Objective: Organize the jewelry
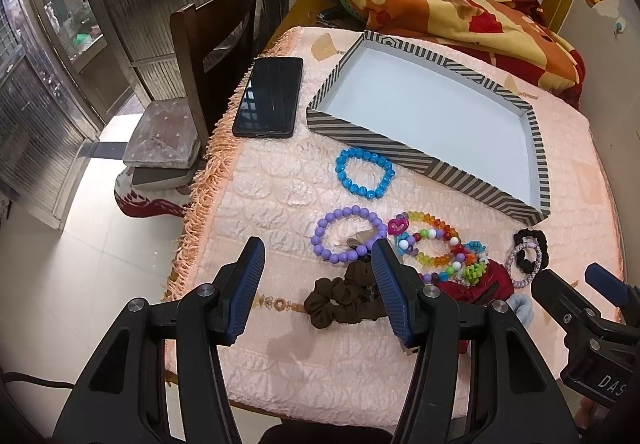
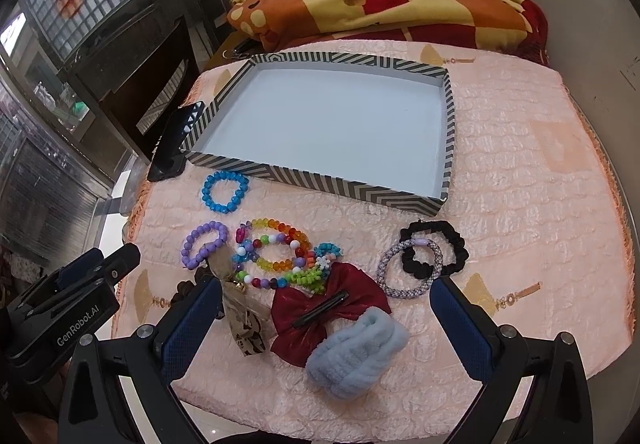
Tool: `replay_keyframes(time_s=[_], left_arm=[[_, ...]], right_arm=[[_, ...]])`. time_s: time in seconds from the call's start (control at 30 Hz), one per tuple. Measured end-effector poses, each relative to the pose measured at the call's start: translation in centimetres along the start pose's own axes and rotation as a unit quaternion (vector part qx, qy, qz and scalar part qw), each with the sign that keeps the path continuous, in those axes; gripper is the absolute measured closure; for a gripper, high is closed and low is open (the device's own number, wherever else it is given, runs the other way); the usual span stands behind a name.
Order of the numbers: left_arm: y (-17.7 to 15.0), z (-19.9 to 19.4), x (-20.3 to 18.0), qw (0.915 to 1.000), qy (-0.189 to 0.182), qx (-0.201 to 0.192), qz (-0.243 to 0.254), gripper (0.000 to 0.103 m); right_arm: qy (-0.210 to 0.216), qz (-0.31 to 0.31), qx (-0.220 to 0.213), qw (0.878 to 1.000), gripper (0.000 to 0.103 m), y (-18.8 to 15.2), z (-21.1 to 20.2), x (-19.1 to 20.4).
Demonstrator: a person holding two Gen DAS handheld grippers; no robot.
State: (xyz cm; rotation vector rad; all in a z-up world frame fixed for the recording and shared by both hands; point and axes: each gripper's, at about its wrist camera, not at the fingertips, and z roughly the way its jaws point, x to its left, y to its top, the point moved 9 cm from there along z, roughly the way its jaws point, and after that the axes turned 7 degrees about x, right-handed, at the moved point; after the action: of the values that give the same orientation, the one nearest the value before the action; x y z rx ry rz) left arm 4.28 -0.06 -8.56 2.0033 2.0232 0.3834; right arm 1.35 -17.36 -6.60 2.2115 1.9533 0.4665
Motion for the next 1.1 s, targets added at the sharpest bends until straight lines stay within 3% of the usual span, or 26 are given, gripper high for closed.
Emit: replay_keyframes(time_s=[0.33, 0.5, 1.1], left_arm=[[-0.6, 0.0, 0.0, 0.9998, 0.008, 0.015, 0.003, 0.048], [-0.6, 0.1, -0.1, 1.0, -0.002, -0.003, -0.003, 0.048], [-1.0, 0.6, -0.1, 0.9995, 0.001, 0.032, -0.004, 0.048]], right_arm=[[0.012, 0.001, 0.003, 1.0, 0.0, -0.3, 0.0, 0.3], [0.005, -0.004, 0.002, 1.0, 0.0, -0.3, 0.3, 0.3], [0.012, -0.001, 0.029, 1.0, 0.0, -0.6, 0.9, 0.4]])
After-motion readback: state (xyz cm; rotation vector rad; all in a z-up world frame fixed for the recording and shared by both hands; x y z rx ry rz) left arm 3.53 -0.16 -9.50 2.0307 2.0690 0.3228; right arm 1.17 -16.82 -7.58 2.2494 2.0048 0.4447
